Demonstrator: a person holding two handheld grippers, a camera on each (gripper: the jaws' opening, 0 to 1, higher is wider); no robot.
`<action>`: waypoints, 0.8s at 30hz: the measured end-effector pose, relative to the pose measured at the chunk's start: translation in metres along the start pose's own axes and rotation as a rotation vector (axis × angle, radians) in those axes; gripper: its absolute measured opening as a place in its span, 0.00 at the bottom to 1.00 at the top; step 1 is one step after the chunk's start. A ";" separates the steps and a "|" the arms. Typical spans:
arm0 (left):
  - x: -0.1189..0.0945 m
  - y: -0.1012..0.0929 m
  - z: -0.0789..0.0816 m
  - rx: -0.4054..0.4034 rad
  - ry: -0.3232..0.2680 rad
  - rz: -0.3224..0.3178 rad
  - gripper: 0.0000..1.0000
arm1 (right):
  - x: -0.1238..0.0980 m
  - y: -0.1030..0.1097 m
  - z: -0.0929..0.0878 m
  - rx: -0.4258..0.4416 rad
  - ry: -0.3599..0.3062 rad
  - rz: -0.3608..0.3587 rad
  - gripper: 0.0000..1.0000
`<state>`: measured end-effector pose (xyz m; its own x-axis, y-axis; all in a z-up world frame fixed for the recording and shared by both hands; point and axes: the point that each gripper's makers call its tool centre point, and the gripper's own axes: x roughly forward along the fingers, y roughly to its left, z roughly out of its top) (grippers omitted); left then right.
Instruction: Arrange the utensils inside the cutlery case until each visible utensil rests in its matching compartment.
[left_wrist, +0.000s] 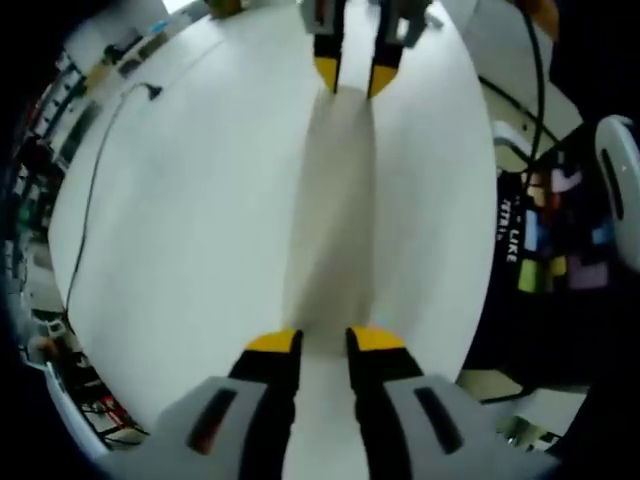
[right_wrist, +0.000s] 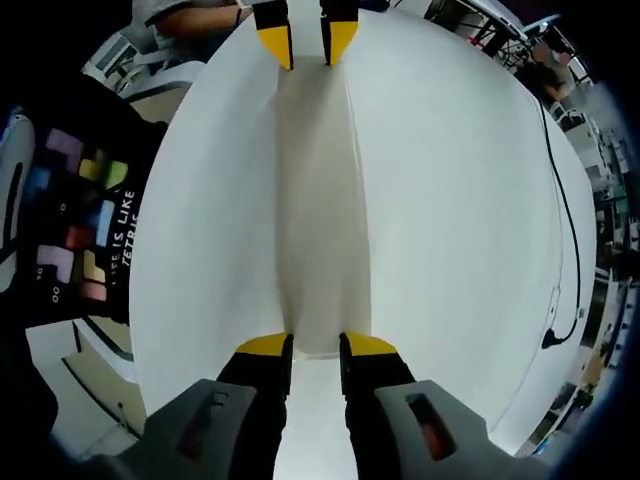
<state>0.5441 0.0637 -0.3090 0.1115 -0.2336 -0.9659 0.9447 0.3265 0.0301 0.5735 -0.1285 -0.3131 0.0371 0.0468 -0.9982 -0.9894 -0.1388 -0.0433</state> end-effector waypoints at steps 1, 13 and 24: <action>0.000 0.000 0.000 -0.005 -0.008 0.006 0.20 | 0.000 0.001 0.000 -0.003 -0.004 0.000 0.17; -0.008 -0.005 0.005 -0.049 -0.215 0.044 0.29 | -0.017 0.005 0.001 0.077 -0.253 -0.044 0.32; -0.007 -0.009 0.001 -0.085 -0.384 0.094 0.38 | -0.012 0.010 -0.001 0.122 -0.430 -0.067 0.44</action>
<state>0.5350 0.0618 -0.3025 0.3179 -0.5189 -0.7935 0.8981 0.4331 0.0766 0.5634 -0.1313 -0.3017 0.0653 0.4622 -0.8844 -0.9971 -0.0054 -0.0764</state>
